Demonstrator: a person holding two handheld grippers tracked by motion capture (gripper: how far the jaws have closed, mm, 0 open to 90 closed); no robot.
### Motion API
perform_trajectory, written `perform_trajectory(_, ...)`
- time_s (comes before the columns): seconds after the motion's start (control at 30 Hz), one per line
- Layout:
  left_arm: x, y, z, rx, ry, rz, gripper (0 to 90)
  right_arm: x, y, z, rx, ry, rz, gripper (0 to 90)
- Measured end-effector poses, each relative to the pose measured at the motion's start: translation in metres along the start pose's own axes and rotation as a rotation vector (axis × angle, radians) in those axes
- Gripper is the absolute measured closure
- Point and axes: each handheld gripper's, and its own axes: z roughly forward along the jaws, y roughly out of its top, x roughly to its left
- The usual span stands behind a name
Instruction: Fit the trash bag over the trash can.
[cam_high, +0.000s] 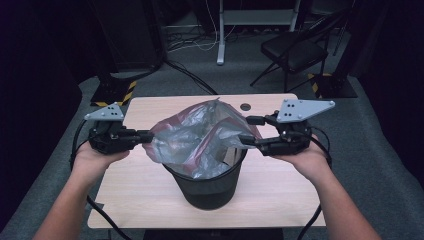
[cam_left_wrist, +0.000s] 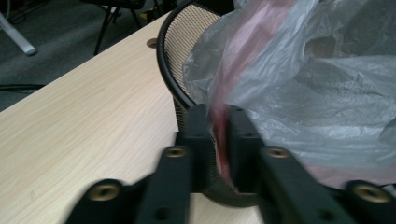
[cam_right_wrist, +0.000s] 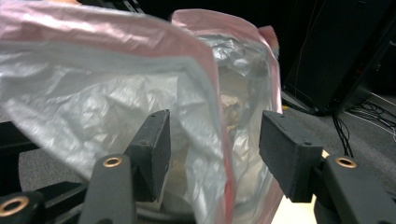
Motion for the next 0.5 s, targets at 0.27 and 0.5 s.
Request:
perform_trajectory(0.27, -0.019, 0.012, -0.027, -0.061, 0.023, 0.018, 44.5, -0.003, 0.019, 0.017, 0.008, 0.034, -0.008, 42.5)
perform_trajectory(0.5, -0.041, 0.005, -0.029, -0.039, 0.000, 0.036, 39.1, -0.001, 0.024, 0.026, 0.030, 0.049, -0.020, 63.9)
